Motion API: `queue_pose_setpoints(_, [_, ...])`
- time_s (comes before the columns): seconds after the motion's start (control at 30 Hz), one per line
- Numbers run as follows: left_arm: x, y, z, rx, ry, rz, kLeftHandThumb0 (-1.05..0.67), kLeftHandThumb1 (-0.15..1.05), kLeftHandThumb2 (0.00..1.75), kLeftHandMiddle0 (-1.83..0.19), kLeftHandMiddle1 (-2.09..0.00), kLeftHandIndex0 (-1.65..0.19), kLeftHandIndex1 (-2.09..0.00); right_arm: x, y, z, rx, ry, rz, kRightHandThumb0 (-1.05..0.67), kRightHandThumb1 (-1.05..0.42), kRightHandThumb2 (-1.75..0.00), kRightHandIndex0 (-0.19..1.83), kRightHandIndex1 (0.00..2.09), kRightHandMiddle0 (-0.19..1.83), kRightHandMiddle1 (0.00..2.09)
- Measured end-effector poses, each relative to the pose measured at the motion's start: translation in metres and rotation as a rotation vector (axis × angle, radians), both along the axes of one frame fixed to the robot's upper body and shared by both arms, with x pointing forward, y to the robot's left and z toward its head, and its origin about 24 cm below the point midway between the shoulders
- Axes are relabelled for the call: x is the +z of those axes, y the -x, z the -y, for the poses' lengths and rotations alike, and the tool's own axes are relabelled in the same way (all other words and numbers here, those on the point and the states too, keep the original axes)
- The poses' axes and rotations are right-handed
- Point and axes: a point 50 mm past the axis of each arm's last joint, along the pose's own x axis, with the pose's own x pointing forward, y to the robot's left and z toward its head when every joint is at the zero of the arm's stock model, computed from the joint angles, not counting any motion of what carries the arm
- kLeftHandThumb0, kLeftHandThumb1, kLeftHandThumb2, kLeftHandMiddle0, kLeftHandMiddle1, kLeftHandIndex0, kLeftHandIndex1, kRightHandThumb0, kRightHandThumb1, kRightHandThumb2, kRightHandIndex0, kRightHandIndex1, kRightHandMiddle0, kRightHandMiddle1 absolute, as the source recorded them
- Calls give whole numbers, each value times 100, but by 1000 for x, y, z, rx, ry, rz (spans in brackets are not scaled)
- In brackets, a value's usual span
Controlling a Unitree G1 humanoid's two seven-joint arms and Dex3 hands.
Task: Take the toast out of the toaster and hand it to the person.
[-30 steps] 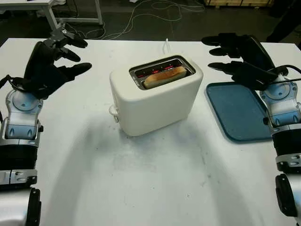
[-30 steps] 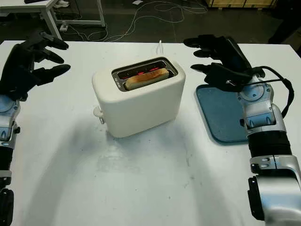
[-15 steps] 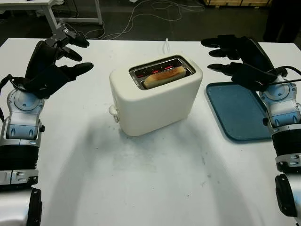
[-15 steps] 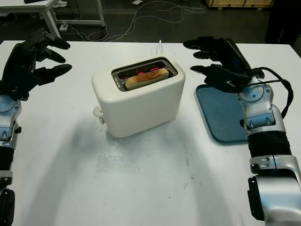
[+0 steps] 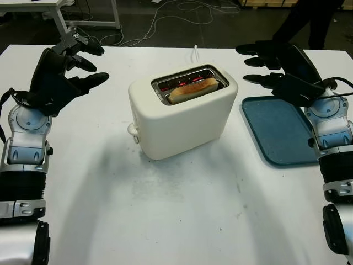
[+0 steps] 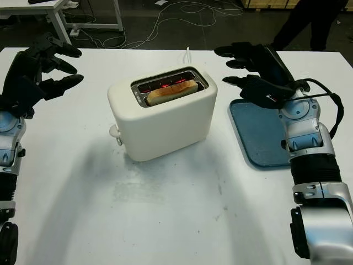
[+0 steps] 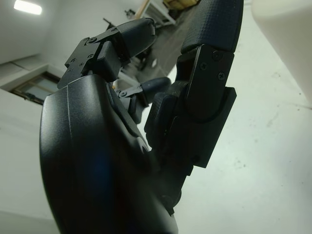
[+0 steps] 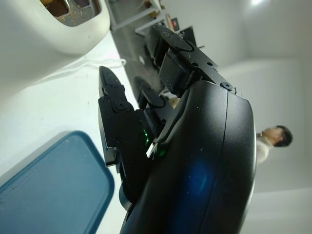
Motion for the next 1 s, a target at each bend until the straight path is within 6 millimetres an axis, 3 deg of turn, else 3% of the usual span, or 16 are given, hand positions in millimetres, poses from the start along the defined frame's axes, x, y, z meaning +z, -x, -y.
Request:
queue_pose_setpoints(0.4, [-2,-1,0,4,10,-8,-100,92,12,-30,-138,-24,-123,-2,1,0,7,-7,-11,-5,-91,0,74,4,68,1])
queue_pose_setpoints(1.0, [-2,-1,-1,0,23,-12,-101,92,11,-31,-137,-25,-122,-3,0,1,5,-8,-18,-14,-89,0,75,3,69,1])
